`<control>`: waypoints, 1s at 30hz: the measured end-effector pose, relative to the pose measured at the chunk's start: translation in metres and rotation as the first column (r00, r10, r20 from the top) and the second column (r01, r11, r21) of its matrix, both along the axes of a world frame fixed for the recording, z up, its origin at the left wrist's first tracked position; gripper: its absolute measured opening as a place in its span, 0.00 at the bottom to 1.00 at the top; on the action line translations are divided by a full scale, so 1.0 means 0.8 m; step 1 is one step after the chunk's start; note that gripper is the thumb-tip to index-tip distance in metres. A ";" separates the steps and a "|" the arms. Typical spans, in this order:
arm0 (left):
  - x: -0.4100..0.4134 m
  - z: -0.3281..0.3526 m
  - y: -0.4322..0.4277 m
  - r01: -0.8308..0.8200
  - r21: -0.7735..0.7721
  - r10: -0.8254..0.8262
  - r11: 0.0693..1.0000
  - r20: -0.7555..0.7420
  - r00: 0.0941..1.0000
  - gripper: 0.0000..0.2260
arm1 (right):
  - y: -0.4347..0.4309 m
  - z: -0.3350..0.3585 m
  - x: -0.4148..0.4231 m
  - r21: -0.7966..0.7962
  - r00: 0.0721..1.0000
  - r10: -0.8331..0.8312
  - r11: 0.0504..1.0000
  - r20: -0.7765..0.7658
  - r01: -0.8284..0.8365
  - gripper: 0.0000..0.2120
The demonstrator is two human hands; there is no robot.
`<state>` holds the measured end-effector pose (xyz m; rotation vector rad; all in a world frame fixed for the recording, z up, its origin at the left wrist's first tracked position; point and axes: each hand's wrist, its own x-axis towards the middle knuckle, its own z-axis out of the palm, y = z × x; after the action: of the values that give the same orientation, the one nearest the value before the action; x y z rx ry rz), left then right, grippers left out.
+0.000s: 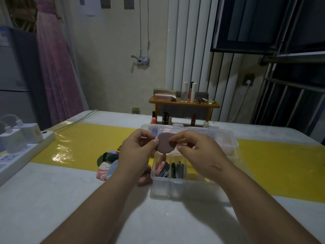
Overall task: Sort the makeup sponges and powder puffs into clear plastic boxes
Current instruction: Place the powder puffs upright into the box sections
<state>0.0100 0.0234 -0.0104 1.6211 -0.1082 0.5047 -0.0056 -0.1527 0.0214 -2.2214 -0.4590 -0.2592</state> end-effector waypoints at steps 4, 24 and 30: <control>-0.005 0.002 -0.005 0.045 0.018 -0.046 0.999 0.028 0.999 0.05 | -0.007 -0.007 -0.004 0.055 0.999 -0.039 0.998 0.018 0.038 0.10; -0.010 0.007 0.016 -0.061 0.141 0.073 0.988 -0.077 0.994 0.06 | -0.042 -0.013 -0.009 0.016 0.987 -0.159 0.987 -0.021 0.159 0.07; -0.007 0.009 0.018 -0.061 0.125 0.079 0.990 -0.148 0.986 0.09 | -0.040 -0.017 -0.006 -0.195 0.988 -0.131 0.974 -0.076 0.115 0.12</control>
<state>0.0046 0.0379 -0.0035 1.7810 0.0342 0.4327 -0.0105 -0.1846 0.0077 -2.4413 -0.3088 -0.1878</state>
